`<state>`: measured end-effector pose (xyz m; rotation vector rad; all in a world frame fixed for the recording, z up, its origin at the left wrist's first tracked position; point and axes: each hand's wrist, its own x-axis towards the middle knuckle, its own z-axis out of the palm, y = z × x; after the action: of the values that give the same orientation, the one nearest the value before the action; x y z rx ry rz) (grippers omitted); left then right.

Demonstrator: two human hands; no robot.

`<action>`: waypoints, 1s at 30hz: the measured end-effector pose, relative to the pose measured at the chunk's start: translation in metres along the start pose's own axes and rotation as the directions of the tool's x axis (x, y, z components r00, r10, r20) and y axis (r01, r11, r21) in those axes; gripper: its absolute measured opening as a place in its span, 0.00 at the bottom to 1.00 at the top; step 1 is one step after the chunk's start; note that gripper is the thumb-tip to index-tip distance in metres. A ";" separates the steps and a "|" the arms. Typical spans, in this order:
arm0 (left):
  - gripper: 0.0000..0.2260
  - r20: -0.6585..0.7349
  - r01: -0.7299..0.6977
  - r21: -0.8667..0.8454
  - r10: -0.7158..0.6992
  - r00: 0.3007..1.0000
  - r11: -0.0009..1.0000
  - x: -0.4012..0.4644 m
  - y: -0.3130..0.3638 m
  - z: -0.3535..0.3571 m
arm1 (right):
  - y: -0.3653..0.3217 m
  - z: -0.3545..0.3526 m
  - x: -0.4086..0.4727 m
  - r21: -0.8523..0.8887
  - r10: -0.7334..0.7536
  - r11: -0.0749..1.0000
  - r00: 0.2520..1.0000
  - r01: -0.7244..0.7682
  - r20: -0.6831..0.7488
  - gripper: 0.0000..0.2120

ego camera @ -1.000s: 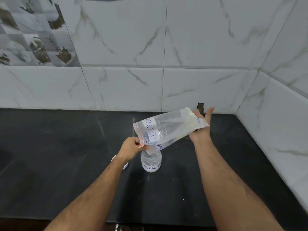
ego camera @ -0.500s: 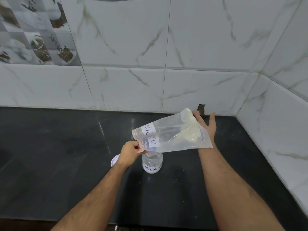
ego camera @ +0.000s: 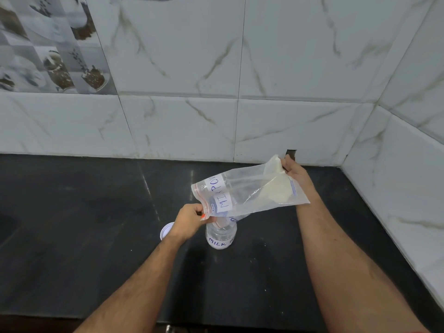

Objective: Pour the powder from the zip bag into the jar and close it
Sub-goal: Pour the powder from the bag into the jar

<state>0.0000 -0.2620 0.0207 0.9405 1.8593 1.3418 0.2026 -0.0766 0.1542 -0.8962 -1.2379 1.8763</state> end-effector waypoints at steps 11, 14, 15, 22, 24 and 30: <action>0.08 -0.048 -0.004 0.096 0.008 0.999 0.995 0.002 0.004 0.004 | 0.010 -0.031 0.040 -0.074 0.098 0.992 0.995 -0.098 -0.001 0.11; 0.08 -0.057 0.008 0.094 -0.002 0.998 0.995 0.002 0.003 0.005 | 0.010 -0.034 0.040 -0.111 0.046 0.992 0.996 -0.054 -0.071 0.12; 0.08 -0.062 0.008 0.101 -0.002 0.998 0.995 0.002 0.002 0.004 | 0.009 -0.034 0.041 -0.124 0.018 0.992 0.997 -0.027 -0.068 0.10; 0.07 -0.085 -0.009 0.126 0.020 0.996 0.992 -0.001 -0.001 0.005 | 0.006 -0.030 0.047 -0.170 -0.091 0.982 0.996 0.086 -0.025 0.05; 0.07 -0.099 -0.007 0.133 0.020 0.995 0.991 -0.003 -0.001 0.005 | 0.009 -0.030 0.049 -0.196 -0.098 0.976 0.995 0.099 0.017 0.06; 0.05 -0.150 0.015 0.155 0.008 0.989 0.988 -0.003 -0.006 0.003 | 0.020 -0.031 0.052 -0.225 -0.001 0.974 0.992 0.030 0.128 0.08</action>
<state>0.0032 -0.2642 0.0141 0.9354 2.1043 1.3115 0.1986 -0.0246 0.1178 -0.8928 -1.5563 1.8290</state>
